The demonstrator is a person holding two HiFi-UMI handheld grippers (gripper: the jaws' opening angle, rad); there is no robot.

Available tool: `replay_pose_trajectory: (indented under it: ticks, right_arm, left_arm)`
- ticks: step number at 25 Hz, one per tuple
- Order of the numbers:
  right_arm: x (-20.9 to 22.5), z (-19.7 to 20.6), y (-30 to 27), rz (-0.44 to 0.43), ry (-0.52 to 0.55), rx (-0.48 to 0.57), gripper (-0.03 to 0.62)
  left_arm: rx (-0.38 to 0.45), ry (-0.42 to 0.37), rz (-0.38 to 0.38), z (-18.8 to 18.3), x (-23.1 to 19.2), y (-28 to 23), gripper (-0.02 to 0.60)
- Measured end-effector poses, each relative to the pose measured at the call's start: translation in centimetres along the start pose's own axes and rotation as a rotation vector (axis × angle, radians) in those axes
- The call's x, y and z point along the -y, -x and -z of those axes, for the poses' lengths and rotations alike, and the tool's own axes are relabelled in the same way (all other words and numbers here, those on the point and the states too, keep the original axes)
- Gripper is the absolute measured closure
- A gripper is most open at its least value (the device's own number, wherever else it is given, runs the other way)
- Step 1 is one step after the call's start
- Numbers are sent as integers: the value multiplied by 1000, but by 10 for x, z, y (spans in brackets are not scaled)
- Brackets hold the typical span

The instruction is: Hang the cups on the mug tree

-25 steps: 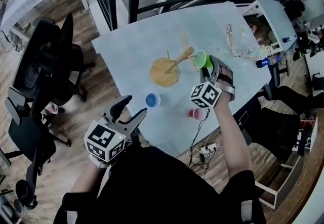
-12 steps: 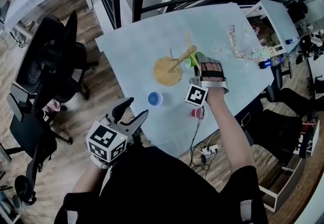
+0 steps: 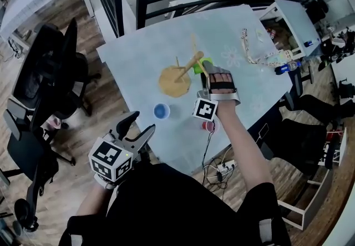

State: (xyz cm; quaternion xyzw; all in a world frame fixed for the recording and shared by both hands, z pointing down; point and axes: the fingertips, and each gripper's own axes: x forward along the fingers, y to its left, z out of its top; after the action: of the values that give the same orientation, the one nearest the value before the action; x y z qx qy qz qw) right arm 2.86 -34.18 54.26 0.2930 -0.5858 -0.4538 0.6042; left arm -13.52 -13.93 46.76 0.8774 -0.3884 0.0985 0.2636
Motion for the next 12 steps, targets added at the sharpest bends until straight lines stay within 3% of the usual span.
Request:
replay_pose_trajectory:
  ticks: [6, 12]
  right_arm:
    - [16, 10, 28, 74, -6, -20, 321]
    - [11, 33, 76, 41, -301, -24, 321]
  left_arm:
    - [-8, -27, 29, -1, 14, -3, 327]
    - [-47, -56, 57, 4, 31, -2, 327]
